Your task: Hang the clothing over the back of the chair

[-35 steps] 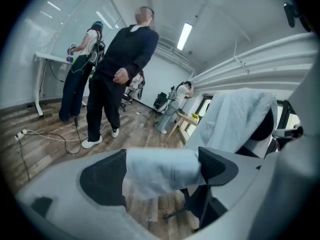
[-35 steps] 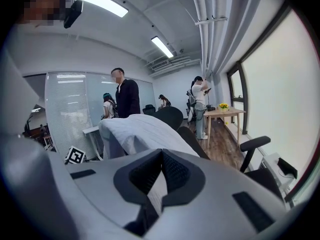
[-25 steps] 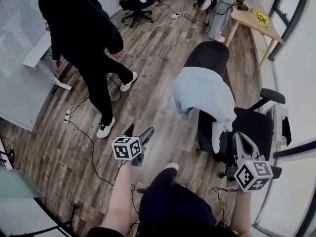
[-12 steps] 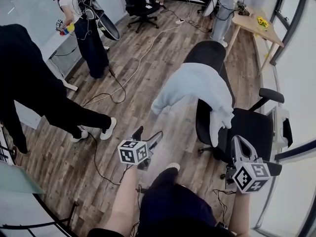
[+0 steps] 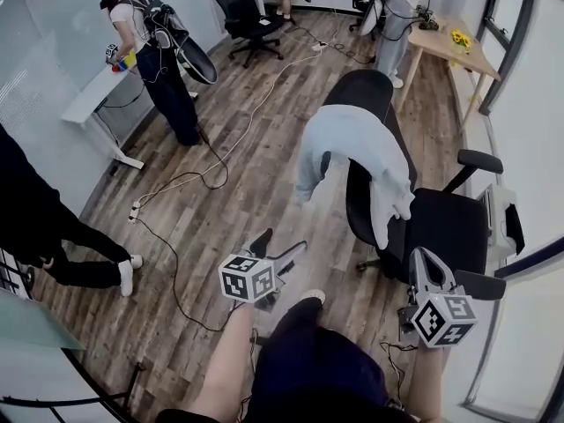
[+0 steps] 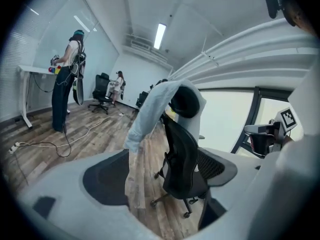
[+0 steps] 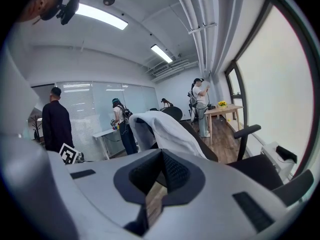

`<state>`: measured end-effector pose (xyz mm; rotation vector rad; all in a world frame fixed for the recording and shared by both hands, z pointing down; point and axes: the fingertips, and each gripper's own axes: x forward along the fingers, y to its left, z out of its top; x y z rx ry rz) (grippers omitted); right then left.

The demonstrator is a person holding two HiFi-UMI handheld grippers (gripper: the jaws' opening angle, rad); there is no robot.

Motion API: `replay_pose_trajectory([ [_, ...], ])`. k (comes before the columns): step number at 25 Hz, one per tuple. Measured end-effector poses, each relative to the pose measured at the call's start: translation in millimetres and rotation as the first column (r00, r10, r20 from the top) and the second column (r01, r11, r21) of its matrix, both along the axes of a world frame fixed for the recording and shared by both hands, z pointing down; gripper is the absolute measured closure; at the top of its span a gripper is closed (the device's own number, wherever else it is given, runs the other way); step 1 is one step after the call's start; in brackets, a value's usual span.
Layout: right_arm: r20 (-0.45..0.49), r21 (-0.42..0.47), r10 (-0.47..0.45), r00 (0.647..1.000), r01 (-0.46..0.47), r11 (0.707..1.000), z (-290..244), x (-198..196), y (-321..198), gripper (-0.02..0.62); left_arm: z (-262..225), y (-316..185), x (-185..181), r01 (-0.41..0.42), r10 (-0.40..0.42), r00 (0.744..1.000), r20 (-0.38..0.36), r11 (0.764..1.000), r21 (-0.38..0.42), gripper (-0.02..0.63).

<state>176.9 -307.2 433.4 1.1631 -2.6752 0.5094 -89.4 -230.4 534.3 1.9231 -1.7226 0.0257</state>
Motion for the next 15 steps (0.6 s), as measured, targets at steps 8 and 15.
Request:
replay_pose_trajectory([
  [8,0.027,0.003,0.025,0.999,-0.025,1.000,1,19,25,0.594,-29,8,47,-0.099,0.100,0.995,-0.013,0.993,0.057,0.198],
  [15,0.048,0.013,0.042,0.998,-0.043,0.999,0,35,41,0.594,-67,12,98,-0.247,0.250,0.968,-0.015,0.962,0.119,0.198],
])
